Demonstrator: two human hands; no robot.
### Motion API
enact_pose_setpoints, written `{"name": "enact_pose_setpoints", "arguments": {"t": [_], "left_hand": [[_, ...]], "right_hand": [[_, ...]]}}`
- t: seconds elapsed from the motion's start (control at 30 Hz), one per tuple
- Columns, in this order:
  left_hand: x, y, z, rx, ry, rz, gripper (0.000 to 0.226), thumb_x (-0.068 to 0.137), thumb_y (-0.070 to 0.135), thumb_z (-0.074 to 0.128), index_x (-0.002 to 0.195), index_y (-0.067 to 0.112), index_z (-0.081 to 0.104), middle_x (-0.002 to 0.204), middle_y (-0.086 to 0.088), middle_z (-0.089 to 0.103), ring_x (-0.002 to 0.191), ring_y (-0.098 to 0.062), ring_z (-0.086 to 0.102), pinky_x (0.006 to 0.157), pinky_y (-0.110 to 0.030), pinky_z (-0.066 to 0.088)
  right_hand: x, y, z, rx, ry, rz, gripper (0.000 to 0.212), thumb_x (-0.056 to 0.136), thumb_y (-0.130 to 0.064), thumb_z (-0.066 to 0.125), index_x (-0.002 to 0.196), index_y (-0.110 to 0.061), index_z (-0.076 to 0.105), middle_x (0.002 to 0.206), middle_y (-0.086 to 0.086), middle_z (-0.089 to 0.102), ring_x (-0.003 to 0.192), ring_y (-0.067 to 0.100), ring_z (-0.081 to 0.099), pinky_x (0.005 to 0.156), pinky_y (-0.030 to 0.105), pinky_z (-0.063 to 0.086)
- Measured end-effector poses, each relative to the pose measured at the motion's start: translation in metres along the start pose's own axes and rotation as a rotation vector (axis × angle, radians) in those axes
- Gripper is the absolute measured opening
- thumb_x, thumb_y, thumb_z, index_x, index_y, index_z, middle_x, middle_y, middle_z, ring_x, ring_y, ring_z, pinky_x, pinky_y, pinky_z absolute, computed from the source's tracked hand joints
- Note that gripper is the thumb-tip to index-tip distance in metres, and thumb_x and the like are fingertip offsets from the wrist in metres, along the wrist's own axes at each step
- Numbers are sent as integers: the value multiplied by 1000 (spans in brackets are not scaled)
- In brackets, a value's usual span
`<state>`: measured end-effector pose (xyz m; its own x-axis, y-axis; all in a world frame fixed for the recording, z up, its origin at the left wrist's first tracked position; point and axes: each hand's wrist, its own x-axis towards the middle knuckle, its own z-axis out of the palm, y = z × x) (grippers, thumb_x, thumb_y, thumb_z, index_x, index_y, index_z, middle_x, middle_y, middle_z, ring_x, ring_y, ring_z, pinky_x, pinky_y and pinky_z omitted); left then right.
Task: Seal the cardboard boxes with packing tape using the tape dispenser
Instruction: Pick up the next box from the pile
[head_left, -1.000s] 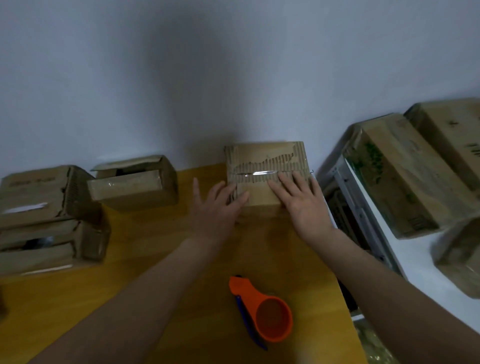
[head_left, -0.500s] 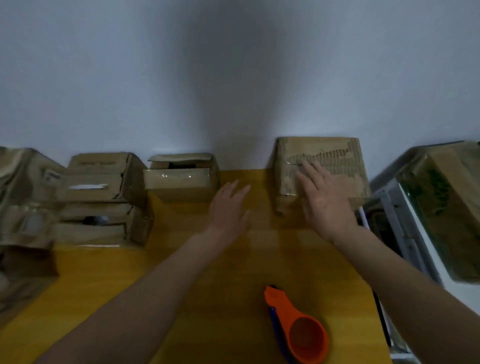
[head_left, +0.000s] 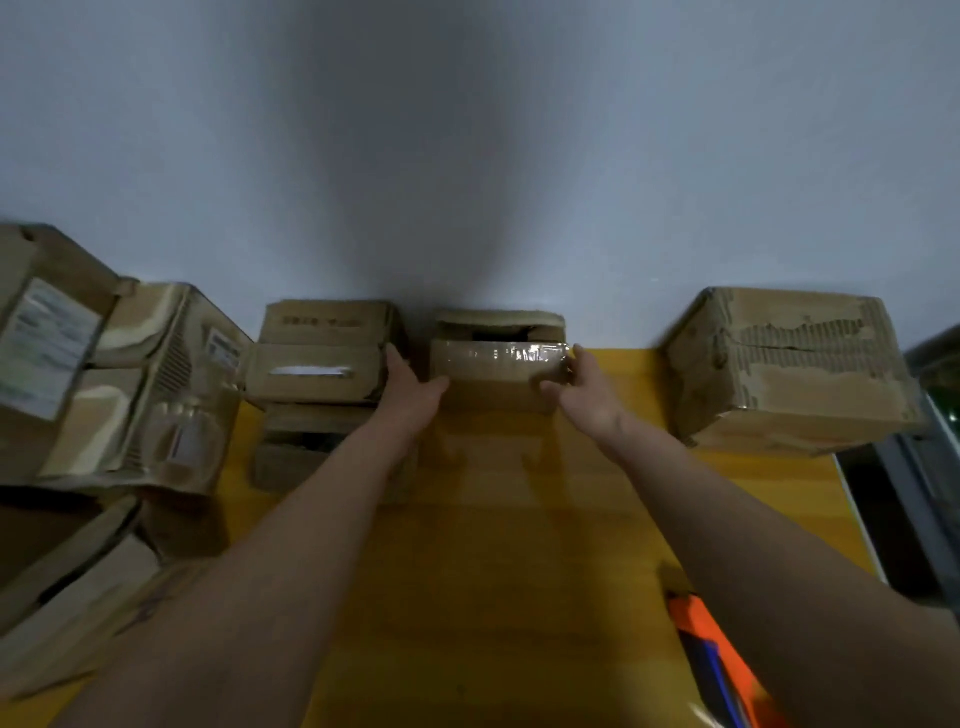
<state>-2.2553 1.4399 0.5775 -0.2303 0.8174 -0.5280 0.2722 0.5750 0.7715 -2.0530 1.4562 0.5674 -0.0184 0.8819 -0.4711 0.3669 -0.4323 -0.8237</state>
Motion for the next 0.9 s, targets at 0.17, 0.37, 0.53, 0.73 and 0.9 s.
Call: {"name": "enact_pose_setpoints", "arguments": {"t": [0.17,0.37,0.53,0.73,0.9], "left_hand": [[6,-6,0,-1,-185,0,76,94,16,57,154,25,10,154,-2,33,137,-26,36,111,-47,34],[-36,-36,16,98,-243,37,79,97,21,53,153,33,-1,157,0,26,137,-25,34,102,-37,38],[-87,-69,27,231,-233,107,89,96,18,56,150,41,-10,160,6,14,79,4,42,41,1,32],[-155,-100,35,416,-224,205,89,95,26,58,144,55,-11,160,5,12,115,-16,48,81,-24,45],[-210,-141,47,505,-158,144,69,97,29,54,149,49,12,151,-4,30,129,-24,41,96,-31,40]], "right_hand": [[-5,5,19,154,161,53,56,90,-4,60,140,-11,36,129,3,51,114,17,49,90,26,40],[-56,34,9,-14,331,45,74,86,-2,64,148,-18,27,143,12,34,128,30,41,107,45,39],[-118,73,12,-122,325,50,86,86,-2,63,151,-31,16,144,16,29,129,35,39,107,49,38],[-186,115,2,-213,223,21,92,83,-2,67,149,-40,14,124,17,37,108,36,50,98,33,42],[-230,142,-3,-304,148,-14,67,83,-13,68,140,-36,42,127,20,37,115,35,49,103,30,40]]}}
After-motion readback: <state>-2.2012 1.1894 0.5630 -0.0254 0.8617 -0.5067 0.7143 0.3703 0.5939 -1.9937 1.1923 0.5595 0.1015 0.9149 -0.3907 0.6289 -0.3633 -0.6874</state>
